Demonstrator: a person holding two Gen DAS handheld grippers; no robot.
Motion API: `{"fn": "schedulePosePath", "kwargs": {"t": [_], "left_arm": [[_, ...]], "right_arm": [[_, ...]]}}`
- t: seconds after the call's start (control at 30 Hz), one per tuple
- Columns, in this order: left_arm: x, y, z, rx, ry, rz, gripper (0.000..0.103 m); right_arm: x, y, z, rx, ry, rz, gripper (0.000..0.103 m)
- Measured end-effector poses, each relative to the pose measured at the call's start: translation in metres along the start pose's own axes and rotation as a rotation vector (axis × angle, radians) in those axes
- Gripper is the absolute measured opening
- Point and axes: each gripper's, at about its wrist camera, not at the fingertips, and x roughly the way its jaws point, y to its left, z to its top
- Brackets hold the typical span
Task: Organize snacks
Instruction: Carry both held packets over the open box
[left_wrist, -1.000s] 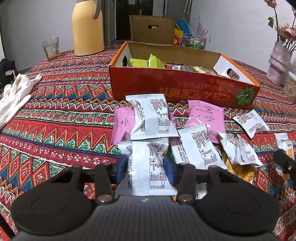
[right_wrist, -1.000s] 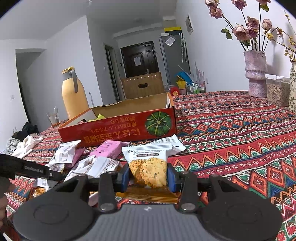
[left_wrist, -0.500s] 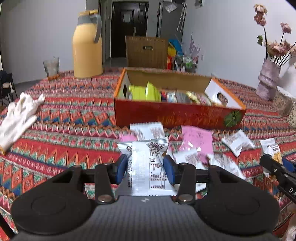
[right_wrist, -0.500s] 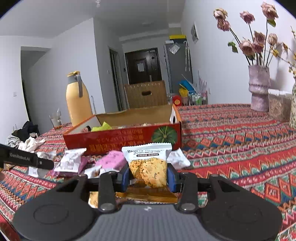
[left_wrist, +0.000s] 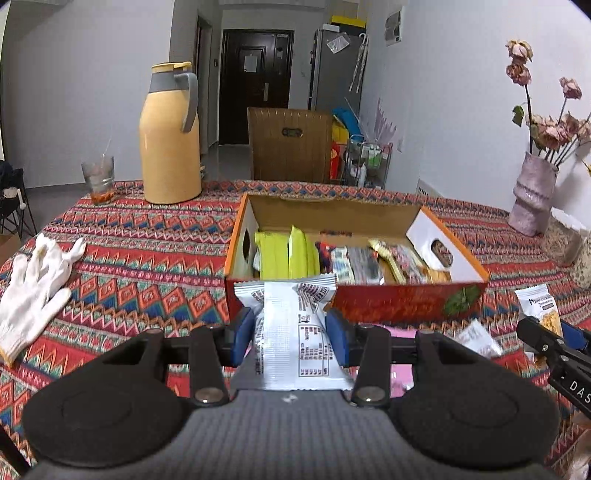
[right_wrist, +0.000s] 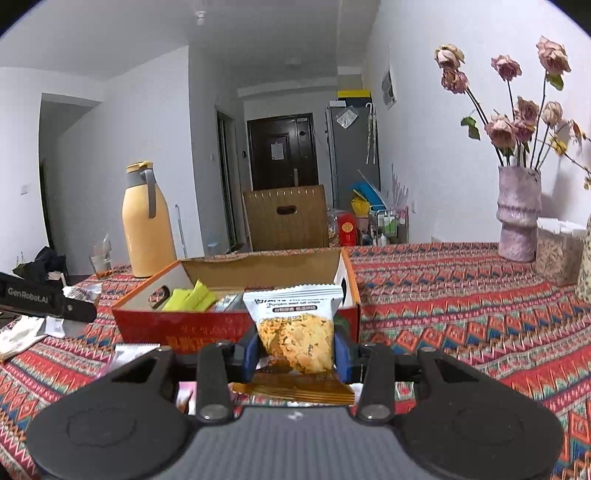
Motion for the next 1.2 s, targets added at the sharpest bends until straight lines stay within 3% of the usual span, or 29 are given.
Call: {"fn": "schedulePosePath", "kwargs": {"t": [0.63,1.2], "left_arm": [[0.061,-0.006,0.067,-0.018,-0.028,-0.001,0.044],[0.128,0.012,0.072,-0.085,-0.022,0.031,0.044]], "right_arm": [[0.091,-0.002,0.061,-0.024,0.020,-0.014,0.040],[0.169,0.006,0.060,-0.031,0.073,-0.018,0.040]]}}
